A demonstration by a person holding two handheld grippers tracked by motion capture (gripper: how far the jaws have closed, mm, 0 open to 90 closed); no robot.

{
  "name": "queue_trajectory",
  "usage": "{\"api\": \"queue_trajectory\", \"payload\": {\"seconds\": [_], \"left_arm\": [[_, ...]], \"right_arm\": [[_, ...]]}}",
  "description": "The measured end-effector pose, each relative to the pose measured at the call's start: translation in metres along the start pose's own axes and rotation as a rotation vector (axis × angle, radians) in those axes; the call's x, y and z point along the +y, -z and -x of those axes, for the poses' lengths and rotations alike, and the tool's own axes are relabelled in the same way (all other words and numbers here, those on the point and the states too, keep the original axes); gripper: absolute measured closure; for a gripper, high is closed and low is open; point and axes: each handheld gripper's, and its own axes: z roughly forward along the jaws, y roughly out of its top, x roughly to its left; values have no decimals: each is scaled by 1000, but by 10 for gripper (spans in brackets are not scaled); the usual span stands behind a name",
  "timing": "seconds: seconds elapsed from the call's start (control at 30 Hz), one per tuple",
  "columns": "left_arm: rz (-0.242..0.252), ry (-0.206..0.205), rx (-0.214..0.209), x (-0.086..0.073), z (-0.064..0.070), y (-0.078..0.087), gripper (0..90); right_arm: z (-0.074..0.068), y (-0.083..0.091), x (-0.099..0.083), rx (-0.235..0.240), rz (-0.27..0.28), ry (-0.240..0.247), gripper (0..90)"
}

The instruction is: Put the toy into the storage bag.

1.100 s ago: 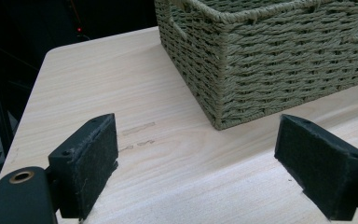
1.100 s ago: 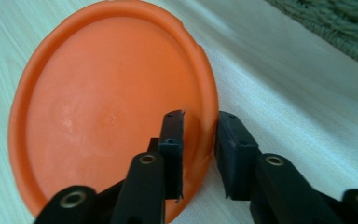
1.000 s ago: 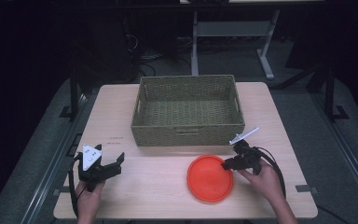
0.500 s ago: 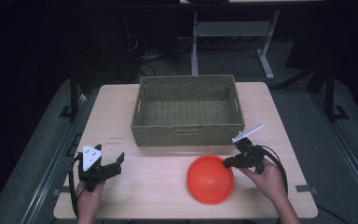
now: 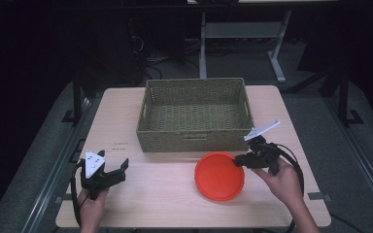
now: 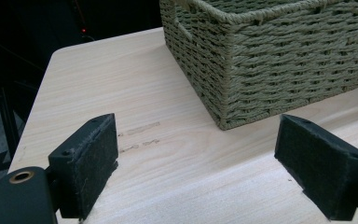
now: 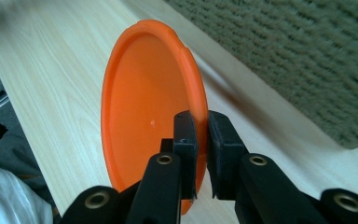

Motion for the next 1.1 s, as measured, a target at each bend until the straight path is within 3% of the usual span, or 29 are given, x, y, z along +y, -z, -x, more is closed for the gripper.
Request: {"api": "queue_trajectory", "payload": {"seconds": [0.27, 1.1], "left_arm": [[0, -2, -4, 0, 1, 0, 128], [0, -6, -1, 0, 2, 0, 128]], "right_arm": [[-4, 18, 11, -24, 26, 8, 824], [-3, 51, 45, -67, 24, 22, 824]]}}
